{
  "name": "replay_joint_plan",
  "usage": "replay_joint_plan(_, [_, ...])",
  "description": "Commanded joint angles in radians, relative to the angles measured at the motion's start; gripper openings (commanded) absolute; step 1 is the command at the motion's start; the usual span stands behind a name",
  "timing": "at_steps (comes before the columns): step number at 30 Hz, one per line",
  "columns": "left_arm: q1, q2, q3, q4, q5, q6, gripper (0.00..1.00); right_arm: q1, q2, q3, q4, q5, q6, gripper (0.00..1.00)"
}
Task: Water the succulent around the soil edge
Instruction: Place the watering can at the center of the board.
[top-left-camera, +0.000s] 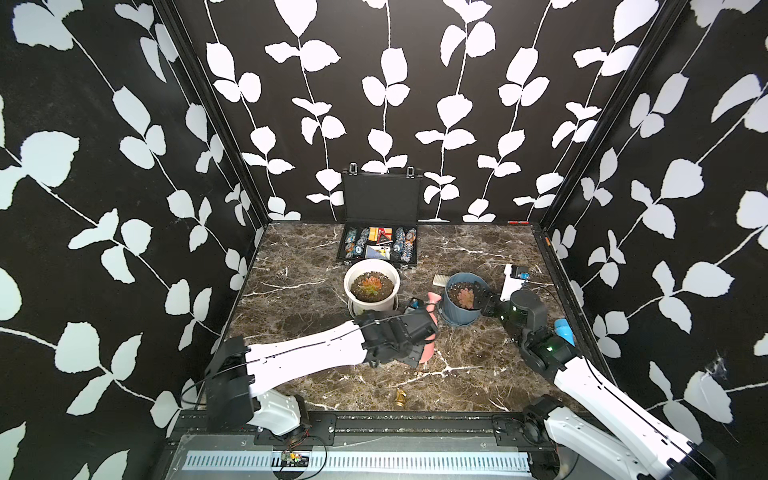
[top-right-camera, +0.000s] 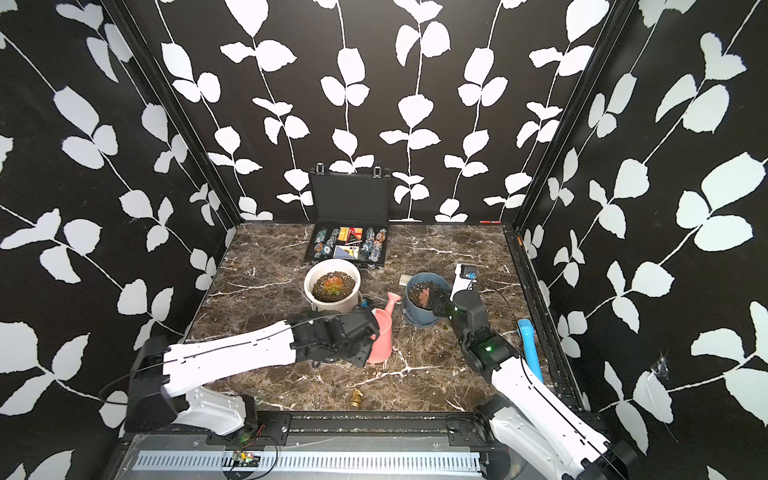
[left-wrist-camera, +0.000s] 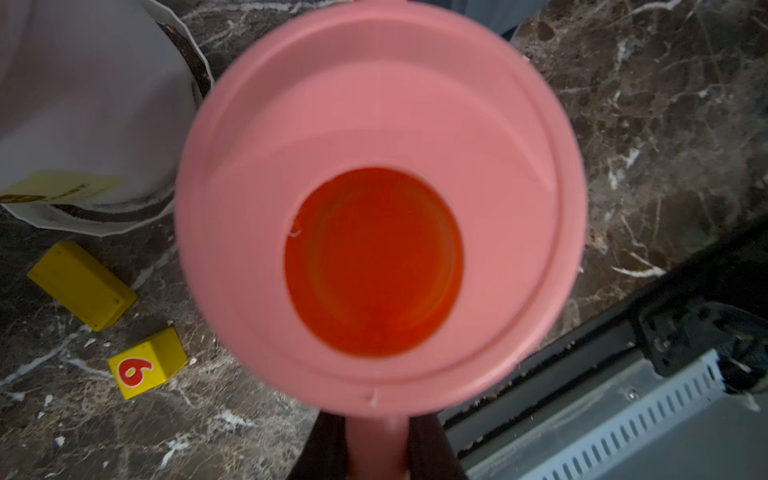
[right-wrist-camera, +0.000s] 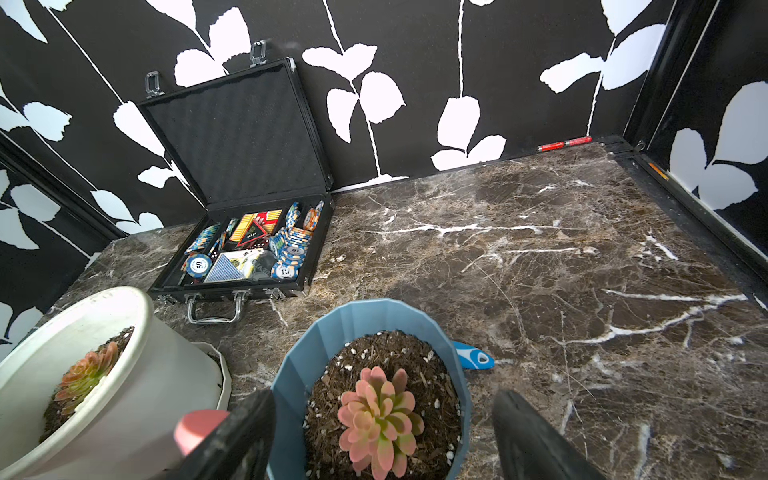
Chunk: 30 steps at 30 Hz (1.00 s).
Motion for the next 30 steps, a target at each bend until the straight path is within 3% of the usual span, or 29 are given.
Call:
replay_joint_plan(1, [-0.028, 0.027, 0.006, 0.079, -0.159, -0.107, 0.00, 0.005, 0.001, -0.016, 0.032, 0.025, -0.015, 0.84])
replay_joint_plan(7, [-0.057, 0.095, -0.013, 0.146, -0.232, -0.222, 0.00, 0.005, 0.005, -0.015, 0.032, 0.024, -0.015, 0.84])
replay_joint_plan(18, [-0.073, 0.234, 0.041, 0.158, -0.275, -0.280, 0.00, 0.005, 0.009, -0.012, 0.030, 0.020, -0.013, 0.84])
replay_joint_plan(30, [-0.091, 0.214, 0.052, 0.176, -0.263, -0.252, 0.50, 0.006, 0.009, -0.013, 0.031, 0.020, -0.008, 0.84])
